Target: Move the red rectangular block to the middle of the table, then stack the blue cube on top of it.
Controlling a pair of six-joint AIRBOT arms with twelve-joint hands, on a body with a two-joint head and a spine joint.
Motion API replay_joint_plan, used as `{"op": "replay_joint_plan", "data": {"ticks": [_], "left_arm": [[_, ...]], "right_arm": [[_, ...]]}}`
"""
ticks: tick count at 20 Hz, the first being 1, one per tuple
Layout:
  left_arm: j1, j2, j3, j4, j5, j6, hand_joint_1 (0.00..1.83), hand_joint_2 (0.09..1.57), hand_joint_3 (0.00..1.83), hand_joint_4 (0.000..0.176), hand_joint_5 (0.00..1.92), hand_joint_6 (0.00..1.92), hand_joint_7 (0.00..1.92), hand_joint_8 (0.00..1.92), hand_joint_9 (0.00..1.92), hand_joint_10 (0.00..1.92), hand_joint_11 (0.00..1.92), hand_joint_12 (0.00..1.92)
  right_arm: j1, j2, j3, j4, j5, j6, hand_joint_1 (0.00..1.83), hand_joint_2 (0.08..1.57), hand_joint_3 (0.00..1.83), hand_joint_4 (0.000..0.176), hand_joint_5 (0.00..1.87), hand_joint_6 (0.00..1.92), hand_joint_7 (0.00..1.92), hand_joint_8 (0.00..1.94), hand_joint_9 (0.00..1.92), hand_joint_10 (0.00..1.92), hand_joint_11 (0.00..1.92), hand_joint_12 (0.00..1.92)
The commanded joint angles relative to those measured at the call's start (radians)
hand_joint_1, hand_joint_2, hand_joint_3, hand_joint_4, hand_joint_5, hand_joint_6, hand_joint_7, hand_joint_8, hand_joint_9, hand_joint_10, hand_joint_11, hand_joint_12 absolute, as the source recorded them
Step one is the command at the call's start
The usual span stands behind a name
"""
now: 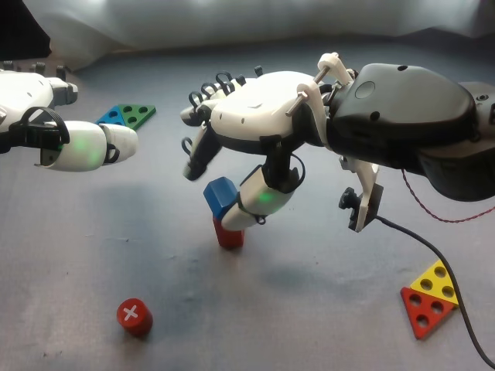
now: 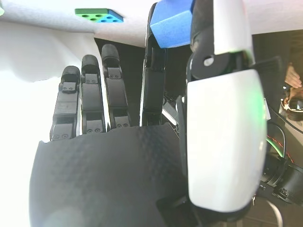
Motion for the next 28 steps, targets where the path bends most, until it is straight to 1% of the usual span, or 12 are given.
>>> {"op": "replay_joint_plan", "data": {"ticks": [1,5,7,8,9,12,13,16,18,22,26,28], "left_arm": [[-0.011,0.012,-0.001,0.069,-0.037,0.004,0.0,1.16,0.0,0.0,0.22,0.0,0.22,0.0,0.16,0.0,0.0,0.19],[-0.011,0.012,-0.004,0.069,-0.037,0.004,0.0,1.16,0.0,0.0,0.21,0.0,0.21,0.0,0.16,0.0,0.0,0.19],[-0.011,0.012,-0.004,0.069,-0.037,0.004,0.0,1.16,0.0,0.0,0.22,0.0,0.22,0.01,0.17,0.01,0.0,0.19],[-0.011,0.012,-0.004,0.069,-0.037,0.004,0.0,1.16,0.0,0.0,0.22,0.0,0.23,0.0,0.17,0.01,0.0,0.21],[-0.011,0.012,-0.004,0.069,-0.037,0.004,0.0,1.16,0.0,0.0,0.22,0.0,0.22,0.0,0.17,0.0,0.0,0.2],[-0.01,0.012,-0.004,0.069,-0.037,0.007,0.0,1.16,0.0,0.0,0.21,0.0,0.22,0.0,0.17,0.0,0.0,0.2],[-0.01,0.012,-0.004,0.069,-0.037,0.008,0.0,1.16,0.0,0.0,0.22,0.0,0.23,0.0,0.17,0.0,0.0,0.22],[-0.019,0.011,-0.005,0.069,-0.037,0.007,0.0,1.16,0.0,0.0,0.21,0.0,0.2,0.0,0.15,0.0,0.0,0.18],[-0.027,0.008,-0.005,0.064,-0.037,0.008,0.0,1.17,0.0,0.0,0.22,0.0,0.22,0.0,0.16,0.0,0.0,0.19],[-0.055,0.006,-0.013,0.025,-0.051,0.056,0.0,1.18,0.0,0.0,0.23,0.0,0.23,0.0,0.17,0.0,0.0,0.22],[-0.069,0.004,-0.032,0.013,-0.078,0.068,0.0,1.21,0.01,0.0,0.22,0.0,0.22,0.0,0.17,0.0,0.0,0.22],[-0.07,0.005,-0.033,0.024,-0.078,0.069,0.0,1.22,0.01,0.0,0.22,0.0,0.22,0.0,0.17,0.0,0.0,0.21]], "right_arm": [[0.005,0.011,0.001,-0.019,0.031,-0.001,0.7,0.86,0.0,0.154,0.47,0.0,0.02,0.0,0.0,0.0,0.0,0.0],[0.007,0.018,0.0,-0.019,0.027,-0.002,0.71,0.65,0.0,0.175,0.02,0.0,0.0,0.0,0.0,0.0,0.0,0.0],[0.009,0.03,0.0,-0.018,0.025,-0.004,0.71,0.61,0.0,0.176,0.0,0.0,0.0,0.0,0.0,0.0,0.0,0.0],[0.009,0.04,0.0,-0.018,0.025,-0.006,0.65,0.64,0.0,0.161,0.0,0.0,0.0,0.0,0.0,0.0,0.0,0.0],[0.012,0.059,-0.004,-0.017,0.026,-0.013,0.61,0.64,0.0,0.129,0.0,0.0,0.0,0.0,0.0,0.0,0.0,0.0],[0.007,0.189,-0.075,-0.017,0.056,-0.099,0.54,0.65,0.0,0.007,0.0,0.0,0.0,0.0,0.0,0.0,0.0,0.0],[-0.002,0.217,-0.088,-0.019,0.056,-0.1,0.49,0.67,0.01,0.0,0.0,0.0,0.0,0.0,0.0,0.0,0.0,0.0],[-0.047,0.321,-0.13,-0.034,0.044,-0.099,0.46,0.68,0.01,0.0,0.0,0.0,0.0,0.0,0.0,0.0,0.0,0.0],[-0.063,0.372,-0.154,-0.187,0.057,-0.088,0.43,0.71,0.02,0.0,0.0,0.0,0.0,0.0,0.0,0.0,0.0,0.0],[-0.115,0.487,-0.199,-0.235,0.055,-0.019,0.38,0.73,0.02,0.0,0.0,0.0,0.0,0.0,0.0,0.0,0.0,0.0],[-0.162,0.561,-0.217,-0.334,0.034,0.177,0.35,0.76,0.02,0.0,0.0,0.0,0.0,0.0,0.0,0.0,0.0,0.0],[-0.173,0.575,-0.235,-0.529,0.057,0.345,0.39,0.76,0.02,0.0,0.0,0.0,0.0,0.0,0.0,0.0,0.0,0.0]]}}
